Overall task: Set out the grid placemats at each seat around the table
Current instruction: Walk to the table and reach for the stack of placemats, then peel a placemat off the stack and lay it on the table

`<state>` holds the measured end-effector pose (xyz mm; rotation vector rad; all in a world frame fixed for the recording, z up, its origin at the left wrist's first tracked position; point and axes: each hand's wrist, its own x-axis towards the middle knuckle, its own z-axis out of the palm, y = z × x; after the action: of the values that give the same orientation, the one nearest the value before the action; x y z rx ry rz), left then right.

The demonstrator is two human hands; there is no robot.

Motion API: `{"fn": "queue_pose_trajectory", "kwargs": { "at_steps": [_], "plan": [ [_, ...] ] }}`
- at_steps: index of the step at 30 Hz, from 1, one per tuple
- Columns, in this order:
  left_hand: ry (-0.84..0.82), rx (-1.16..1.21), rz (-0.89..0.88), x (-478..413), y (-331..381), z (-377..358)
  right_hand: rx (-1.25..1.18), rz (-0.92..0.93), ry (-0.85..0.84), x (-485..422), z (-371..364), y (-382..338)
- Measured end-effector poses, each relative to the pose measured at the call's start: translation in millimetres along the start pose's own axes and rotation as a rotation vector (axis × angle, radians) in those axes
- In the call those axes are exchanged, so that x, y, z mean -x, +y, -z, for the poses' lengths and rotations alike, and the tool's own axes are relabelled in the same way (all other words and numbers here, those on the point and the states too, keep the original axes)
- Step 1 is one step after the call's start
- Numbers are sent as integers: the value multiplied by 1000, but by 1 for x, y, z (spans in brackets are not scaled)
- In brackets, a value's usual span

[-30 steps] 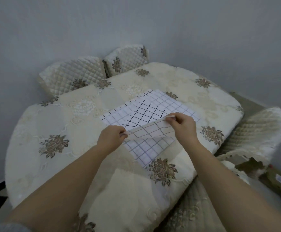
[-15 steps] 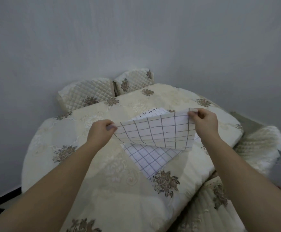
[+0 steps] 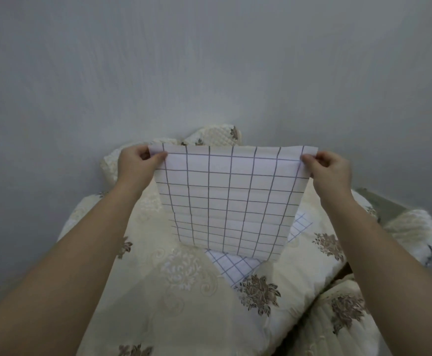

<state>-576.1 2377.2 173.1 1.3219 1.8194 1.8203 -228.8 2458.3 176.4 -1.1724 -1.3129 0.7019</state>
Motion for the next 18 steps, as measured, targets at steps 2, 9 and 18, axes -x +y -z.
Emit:
{"fn": "queue_pose_trajectory", "kwargs": {
  "at_steps": [2, 9, 18],
  "plan": [
    [3, 18, -30, -6, 13, 4, -2, 27, 9, -7, 1, -12],
    [35, 8, -105, -36, 39, 14, -39, 44, 21, -34, -1, -45],
    [5, -115, 11, -41, 4, -6, 74, -42, -41, -54, -23, -4]
  ]
}}
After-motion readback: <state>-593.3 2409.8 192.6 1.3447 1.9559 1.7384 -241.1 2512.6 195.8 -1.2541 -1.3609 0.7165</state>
